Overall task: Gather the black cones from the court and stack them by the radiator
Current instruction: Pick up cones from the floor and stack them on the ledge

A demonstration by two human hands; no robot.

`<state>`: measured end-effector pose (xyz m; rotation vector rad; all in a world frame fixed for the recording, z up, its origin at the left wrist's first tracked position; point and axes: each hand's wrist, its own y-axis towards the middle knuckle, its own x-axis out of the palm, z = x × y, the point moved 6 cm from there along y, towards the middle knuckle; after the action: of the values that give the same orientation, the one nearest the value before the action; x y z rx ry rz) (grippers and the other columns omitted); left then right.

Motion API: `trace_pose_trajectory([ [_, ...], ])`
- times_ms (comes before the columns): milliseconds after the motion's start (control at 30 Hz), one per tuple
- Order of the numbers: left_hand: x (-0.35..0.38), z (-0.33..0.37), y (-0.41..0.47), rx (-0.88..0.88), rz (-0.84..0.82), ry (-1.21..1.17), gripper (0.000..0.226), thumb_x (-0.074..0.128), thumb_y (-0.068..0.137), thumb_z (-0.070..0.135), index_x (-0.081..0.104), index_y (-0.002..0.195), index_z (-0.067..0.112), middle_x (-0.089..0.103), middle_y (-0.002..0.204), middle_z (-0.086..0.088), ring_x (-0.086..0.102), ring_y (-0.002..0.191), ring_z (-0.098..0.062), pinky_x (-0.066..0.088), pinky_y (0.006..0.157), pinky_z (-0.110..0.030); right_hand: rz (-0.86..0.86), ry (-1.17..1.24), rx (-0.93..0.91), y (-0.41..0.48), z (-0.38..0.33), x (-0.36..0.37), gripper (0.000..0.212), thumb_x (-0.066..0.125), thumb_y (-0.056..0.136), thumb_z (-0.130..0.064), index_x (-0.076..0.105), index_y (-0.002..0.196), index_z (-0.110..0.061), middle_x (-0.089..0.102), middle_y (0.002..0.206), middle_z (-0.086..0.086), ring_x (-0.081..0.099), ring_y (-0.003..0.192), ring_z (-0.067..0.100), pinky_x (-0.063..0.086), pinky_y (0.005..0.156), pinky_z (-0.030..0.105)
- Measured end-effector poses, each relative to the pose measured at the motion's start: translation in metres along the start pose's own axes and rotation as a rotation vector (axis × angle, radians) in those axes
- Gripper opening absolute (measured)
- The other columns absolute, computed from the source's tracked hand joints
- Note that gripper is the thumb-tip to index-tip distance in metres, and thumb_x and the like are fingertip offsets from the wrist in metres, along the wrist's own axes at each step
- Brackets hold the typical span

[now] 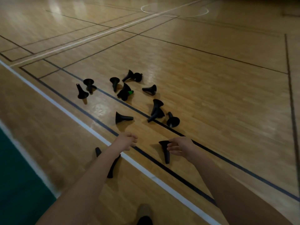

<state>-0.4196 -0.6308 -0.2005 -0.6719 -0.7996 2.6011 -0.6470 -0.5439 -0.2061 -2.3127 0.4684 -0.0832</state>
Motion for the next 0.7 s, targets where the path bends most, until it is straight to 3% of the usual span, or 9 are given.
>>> trace_pose_trajectory([
  [233,0.016,0.058,0.088,-0.030,-0.105,0.095,0.023,0.043,0.100,0.015,0.063,0.111,0.008,0.064,0.112,-0.008,0.062,0.105,-0.022,0.048,0.086,-0.034,0.031,0.129,0.087,0.060,-0.039,-0.005,0.024,0.053,0.097,-0.013,0.059,0.115,0.003,0.066,0.108,0.022,0.066,0.101,0.031,0.057,0.084,0.038],
  [400,0.052,0.095,0.141,-0.011,-0.200,0.207,0.024,0.041,0.100,0.016,0.062,0.111,0.010,0.064,0.112,-0.007,0.062,0.104,-0.019,0.049,0.089,-0.035,0.072,0.236,0.137,0.097,-0.041,-0.040,0.027,0.055,0.096,-0.011,0.058,0.117,0.005,0.065,0.100,0.020,0.066,0.086,0.028,0.057,0.078,0.036],
  [567,0.100,0.141,0.191,0.017,-0.276,0.318,0.022,0.042,0.100,0.016,0.063,0.104,0.015,0.064,0.110,-0.006,0.063,0.096,-0.014,0.050,0.082,-0.033,0.146,0.334,0.173,0.135,-0.043,-0.095,0.021,0.055,0.095,-0.011,0.062,0.109,0.003,0.065,0.089,0.016,0.067,0.082,0.027,0.057,0.072,0.034],
  [700,0.143,0.179,0.220,0.038,-0.339,0.409,0.022,0.040,0.100,0.015,0.062,0.102,0.017,0.064,0.111,-0.006,0.062,0.093,-0.012,0.049,0.077,-0.029,0.202,0.436,0.187,0.165,-0.049,-0.142,0.020,0.054,0.096,-0.011,0.060,0.111,0.001,0.064,0.093,0.017,0.067,0.085,0.027,0.058,0.075,0.034],
])
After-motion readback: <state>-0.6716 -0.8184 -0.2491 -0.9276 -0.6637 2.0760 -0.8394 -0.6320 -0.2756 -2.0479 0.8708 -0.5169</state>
